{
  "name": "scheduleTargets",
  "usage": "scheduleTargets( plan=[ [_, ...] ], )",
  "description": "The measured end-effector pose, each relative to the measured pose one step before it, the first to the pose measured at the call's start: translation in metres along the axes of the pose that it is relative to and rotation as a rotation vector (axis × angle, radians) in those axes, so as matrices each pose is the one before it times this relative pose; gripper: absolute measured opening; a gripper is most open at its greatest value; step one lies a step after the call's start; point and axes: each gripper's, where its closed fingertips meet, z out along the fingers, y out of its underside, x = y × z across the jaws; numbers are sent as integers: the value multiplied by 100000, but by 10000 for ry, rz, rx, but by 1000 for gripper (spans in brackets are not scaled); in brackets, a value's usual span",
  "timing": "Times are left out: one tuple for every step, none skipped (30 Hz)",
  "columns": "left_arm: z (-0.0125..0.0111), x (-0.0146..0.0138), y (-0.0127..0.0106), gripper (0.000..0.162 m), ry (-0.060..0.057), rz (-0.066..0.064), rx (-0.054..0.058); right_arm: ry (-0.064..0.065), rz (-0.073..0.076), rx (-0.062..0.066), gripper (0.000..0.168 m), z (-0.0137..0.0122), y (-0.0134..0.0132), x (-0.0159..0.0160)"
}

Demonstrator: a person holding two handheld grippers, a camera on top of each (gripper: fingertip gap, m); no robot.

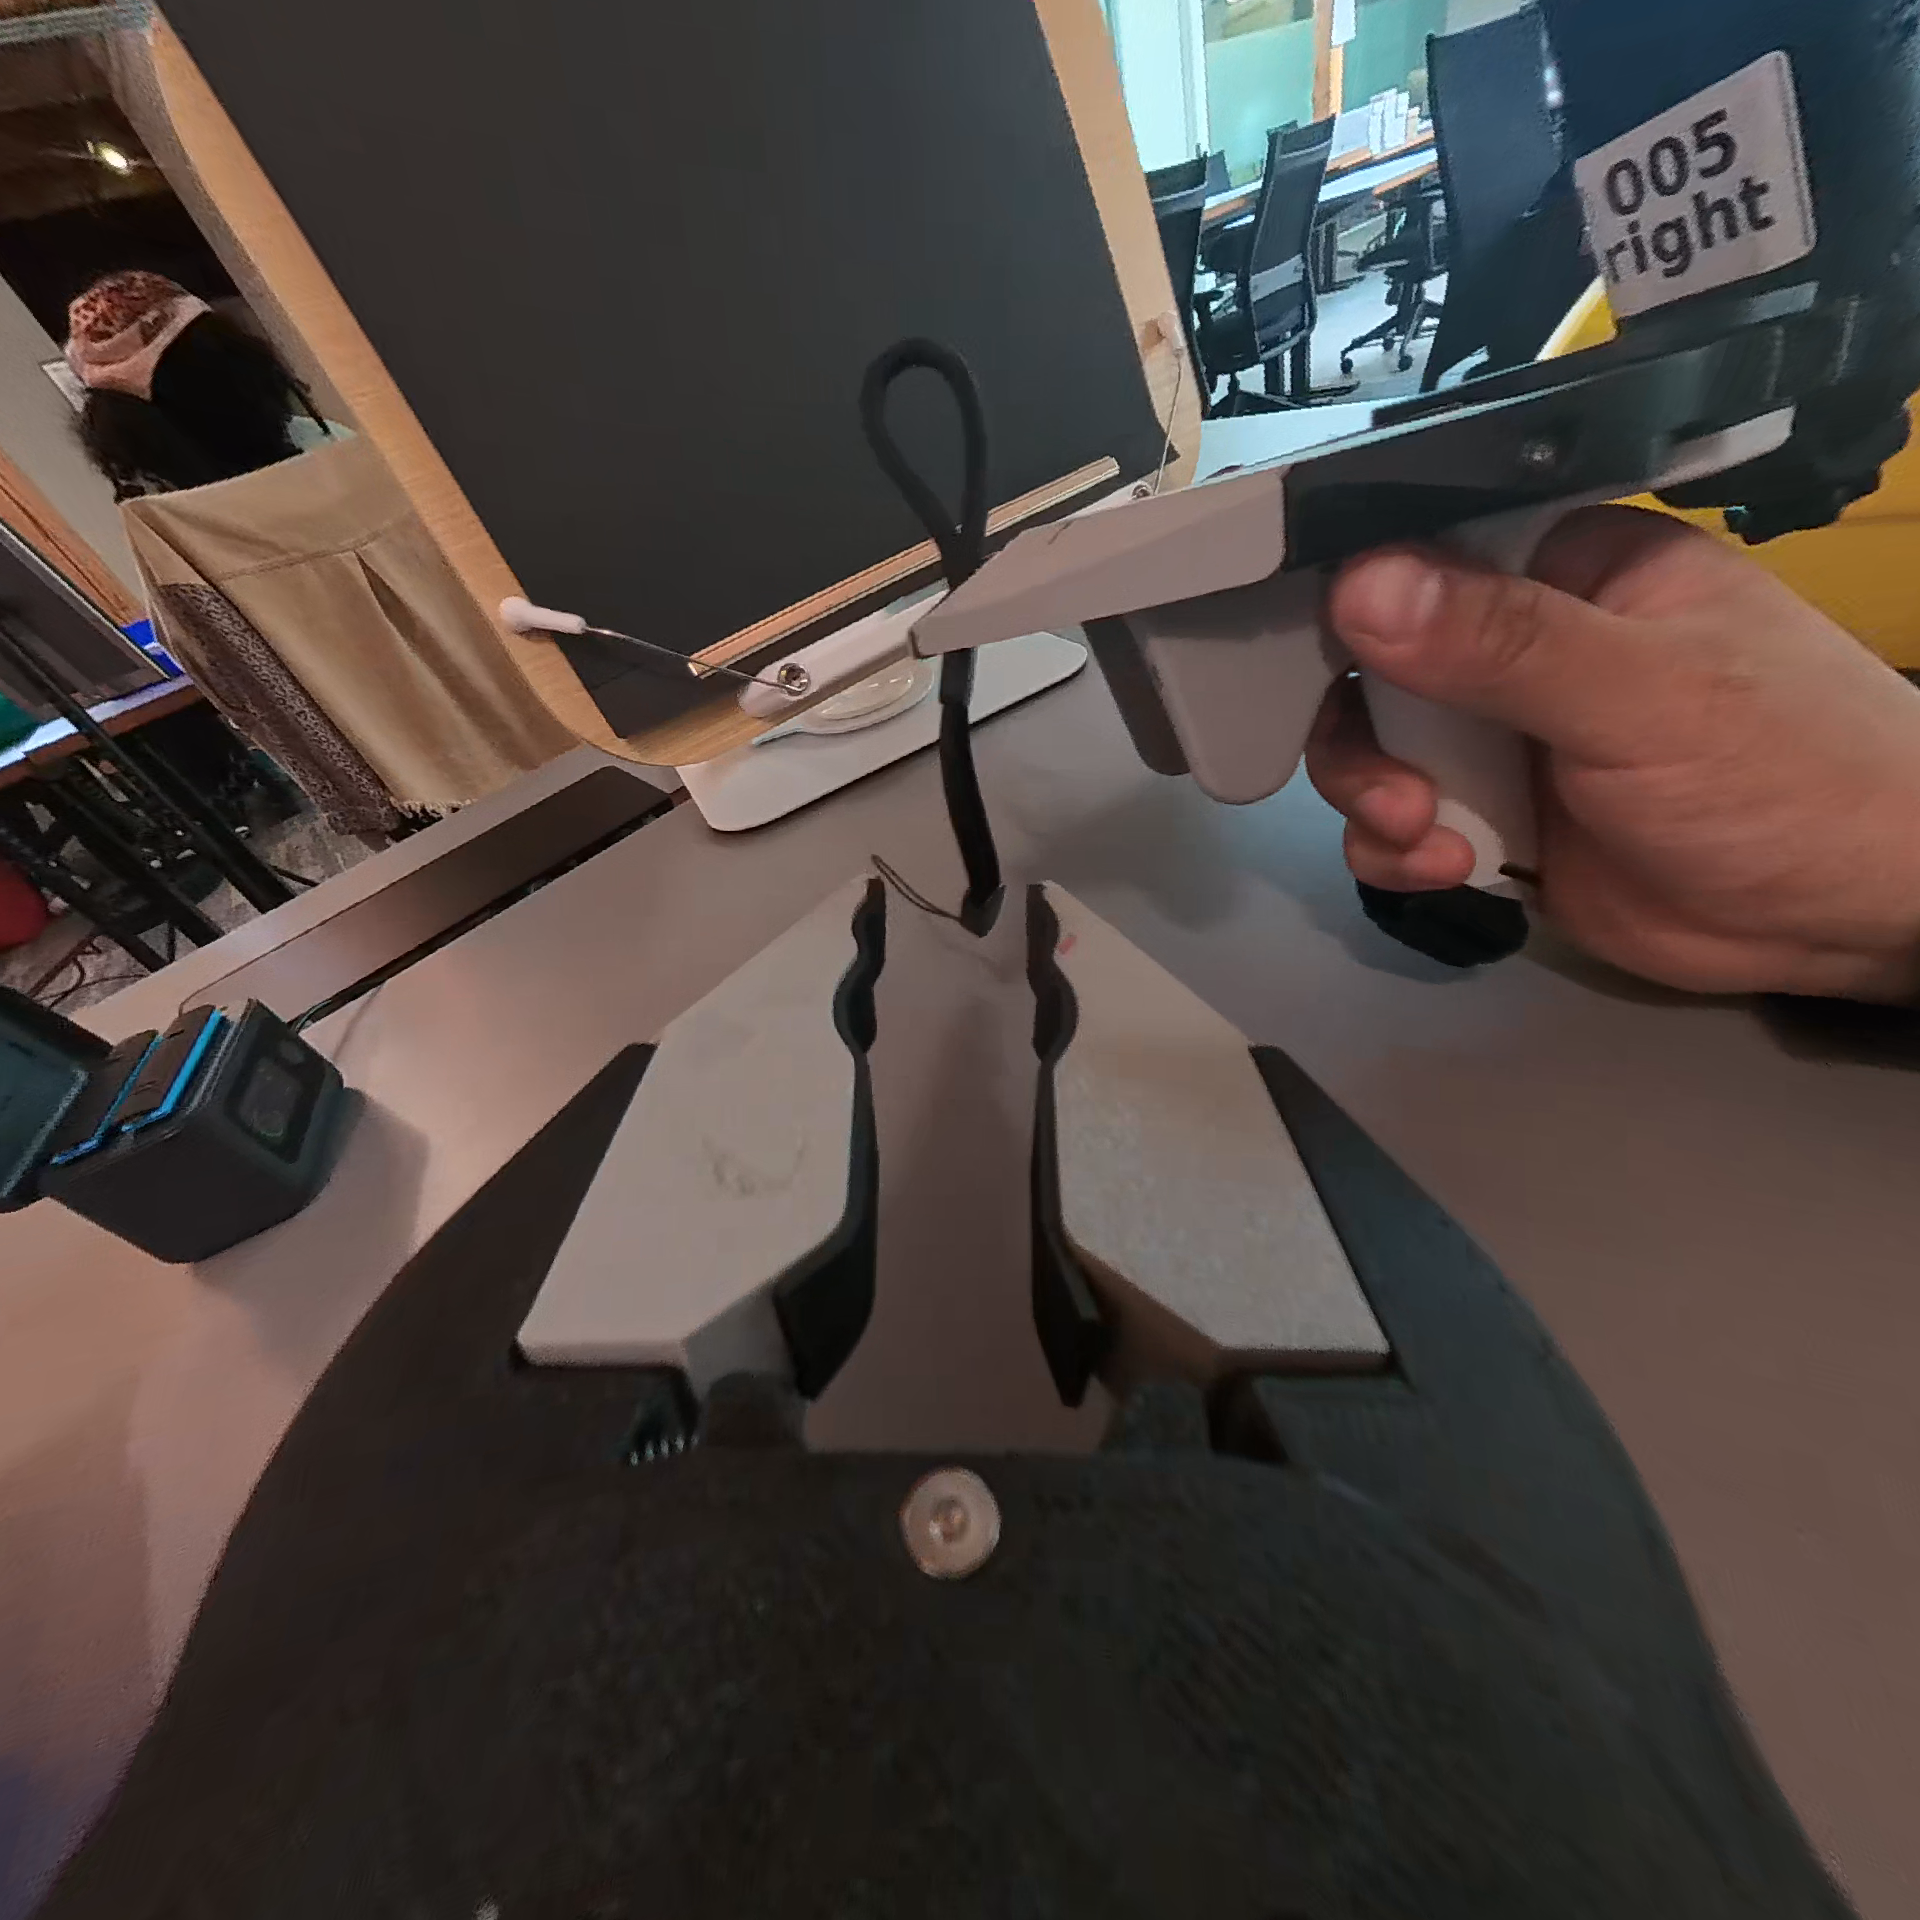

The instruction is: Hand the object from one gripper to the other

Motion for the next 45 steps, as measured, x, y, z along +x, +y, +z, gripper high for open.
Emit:
scheduleTargets(
  plan=[
    [23, -111, 28, 25, -10, -92, -14, 69, -65, -23, 6, -65, -1, 141],
    [13, -162, 37, 25, -44, -91, -13, 66, -16, 13, 6, -85, -28, 174],
    [36, -162, -1, 25, -49, -62, 8, 34, 37, 19, 6, -82, -31, 175],
    [91, -232, -32, 25, -88, -10, 46, 62, 62, 10, 6, -95, 11, 245],
    [160, -276, -56, 24, -102, -1, 61, 94, 74, 39, 6, -101, -37, 305],
    [243, -279, -71, 24, -73, -29, 70, 70, 81, 58, 6, -113, -72, 290],
    [355, -295, -68, 24, -67, -48, 52, 71, 84, 51, 6, -92, -87, 305],
    [474, -199, 20, 26, 31, -51, -14, 113, 45, 64, 6, -97, -101, 354],
    [528, -79, 117, 29, 125, -16, -87, 140, 15, 64, 6, -97, -135, 375],
    [541, -143, 195, 33, 95, 38, -148, 115, -30, 62, 6, -86, -184, 330],
    [527, -130, 184, 35, 119, 70, -139, 136, -93, 45, 6, -87, -140, 355],
    [415, 17, 104, 36, 231, 2, -62, 168, -132, -2, 6, -53, -63, 407],
    [292, 150, -31, 38, 324, -112, 24, 93, -121, -44, 6, 23, -4, 346],
    [167, 72, -120, 39, 246, -188, 81, -89, -55, -63, 6, 102, 25, 130],
    [40, 140, -209, 39, 250, -197, 156, -252, 25, -89, 6, 198, 126, -74],
    [-42, 183, -279, 39, 231, -192, 211, -285, 86, -116, 6, 251, 219, -122],
    [-101, 171, -250, 39, 173, -145, 193, -325, 152, -46, 6, 256, 96, -242],
    [-86, 229, -165, 39, 154, -31, 124, -352, 183, 59, 6, 216, -92, -409],
    [-91, 194, -97, 39, 90, 71, 76, -356, 155, 45, 6, 203, -105, -519],
    [-131, 170, -148, 39, 64, 87, 113, -248, 76, -49, 6, 168, -9, -432],
    [-153, 207, -210, 39, 62, 94, 146, -98, -18, -86, 6, 123, 68, -258],
    [-133, 288, -200, 39, 93, 97, 144, -30, -44, -94, 6, 103, 134, -169],
    [-63, 211, -87, 38, 35, 106, 53, -88, 9, -54, 6, 96, 140, -219],
    [29, -73, 90, 36, -142, 110, -79, -187, 133, 15, 6, 73, 42, -349],
    [77, -133, 205, 35, -157, 101, -162, -346, 242, 104, 6, 74, -104, -557],
    [73, 98, 106, 35, 21, 72, -92, -399, 267, 134, 6, 78, -185, -605],
    [9, 175, -23, 35, 64, 51, 6, -322, 236, 70, 6, 83, -116, -458],
    [-52, 61, -85, 32, -31, 66, 58, -261, 168, 18, 6, 67, -9, -353],
    [-119, -11, -151, 25, -82, 129, 110, -199, 88, -26, 6, 47, 99, -243],
    [-179, -121, -168, 10, -134, 235, 112, -83, 50, -94, 6, 41, 213, -60],
    [-191, -151, -97, 1, -119, 276, 65, -20, 39, -91, 6, 32, 190, 50],
    [-88, -22, 105, 1, 28, 277, -88, -84, 97, -20, 6, -7, 71, -37],
    [-47, -17, 167, 0, 81, 219, -151, -54, 155, -92, 6, 14, 143, 65],
    [-28, -296, 263, 0, -91, 84, -238, 45, 174, -138, 10, -23, 178, 256],
    [-78, -471, 203, 0, -203, 33, -209, 118, 127, -121, 20, -92, 100, 353],
    [-141, -534, 28, 0, -227, 18, -77, 137, 25, -6, 24, -193, -90, 306],
    [-170, -689, 35, 0, -333, 34, -74, 322, -53, 44, 28, -285, -196, 519],
    [-152, -705, 146, 0, -364, 182, -150, 654, -81, -10, 34, -381, -175, 996],
    [-86, -502, 258, 0, -275, 460, -232, 851, -145, -124, 37, -446, -56, 1271],
    [-27, -403, 383, 0, -306, 810, -303, 696, -331, -136, 44, -423, -85, 964],
    [32, -372, 488, 1, -403, 1147, -347, 398, -504, -32, 49, -337, -292, 357],
    [98, -99, 550, 0, -327, 1318, -343, 276, -585, -127, 50, -265, -182, 39],
    [125, 161, 443, 1, -218, 1259, -274, 199, -578, -215, 51, -146, -52, -195],
    [119, 269, 252, 1, -150, 960, -179, 61, -545, -246, 51, -7, 32, -491],
    [77, 396, 63, 0, 8, 560, -105, -18, -515, -319, 52, 155, 179, -683]
  ],
)
